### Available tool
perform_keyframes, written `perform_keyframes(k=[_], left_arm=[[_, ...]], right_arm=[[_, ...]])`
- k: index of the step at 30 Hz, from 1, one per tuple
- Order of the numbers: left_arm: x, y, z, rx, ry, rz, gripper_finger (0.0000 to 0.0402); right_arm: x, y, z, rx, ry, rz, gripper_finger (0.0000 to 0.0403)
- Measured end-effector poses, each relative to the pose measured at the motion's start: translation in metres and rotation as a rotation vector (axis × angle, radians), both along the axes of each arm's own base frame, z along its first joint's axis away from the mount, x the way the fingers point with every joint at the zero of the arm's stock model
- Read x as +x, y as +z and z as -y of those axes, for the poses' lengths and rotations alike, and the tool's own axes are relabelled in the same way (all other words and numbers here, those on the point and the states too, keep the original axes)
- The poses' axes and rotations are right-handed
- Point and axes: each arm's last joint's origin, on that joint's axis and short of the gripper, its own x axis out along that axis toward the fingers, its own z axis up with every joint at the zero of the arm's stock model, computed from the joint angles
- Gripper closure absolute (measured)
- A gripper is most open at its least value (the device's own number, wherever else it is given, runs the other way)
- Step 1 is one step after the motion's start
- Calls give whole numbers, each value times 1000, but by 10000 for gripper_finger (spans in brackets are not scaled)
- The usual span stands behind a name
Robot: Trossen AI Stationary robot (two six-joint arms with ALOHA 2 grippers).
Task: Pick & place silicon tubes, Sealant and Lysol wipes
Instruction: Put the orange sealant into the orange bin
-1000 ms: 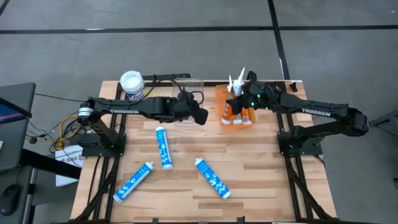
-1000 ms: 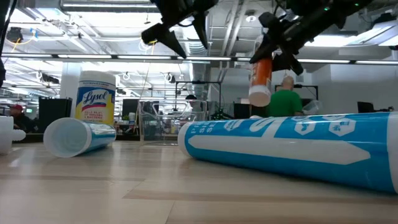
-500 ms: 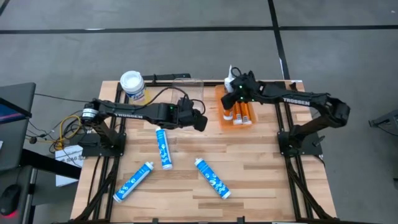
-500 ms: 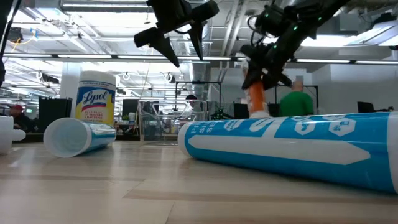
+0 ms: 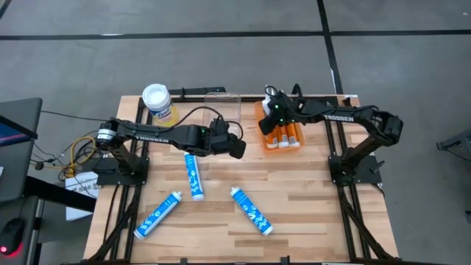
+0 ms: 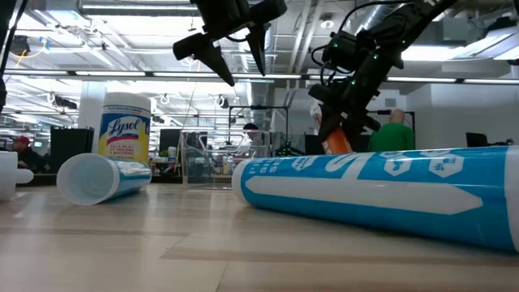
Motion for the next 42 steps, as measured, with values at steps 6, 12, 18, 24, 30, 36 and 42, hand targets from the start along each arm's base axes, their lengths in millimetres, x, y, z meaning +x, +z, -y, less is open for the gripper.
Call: perform_keyframes(k=[6, 12, 18, 24, 30, 36, 42], left_arm=[[0, 0, 2, -4, -5, 1, 118], [0, 0, 4, -12, -12, 3, 118], [0, 0, 8, -18, -26, 3, 118], [0, 0, 11, -20, -33, 4, 118], [0, 0, 15, -30, -29, 13, 118], [0, 0, 16, -32, -31, 15, 118], [0, 0, 16, -32, -31, 15, 118]], right_arm=[[-1, -1, -1, -16, 36, -28, 161], [-1, -1, -1, -17, 33, -31, 149], [-1, -1, -1, -17, 34, -31, 147], [-2, -1, -1, -16, 34, -33, 147], [-5, -4, -1, -26, 10, -90, 147], [-7, -5, -2, -32, 9, -121, 147], [-7, -5, -2, -39, 22, -125, 147]])
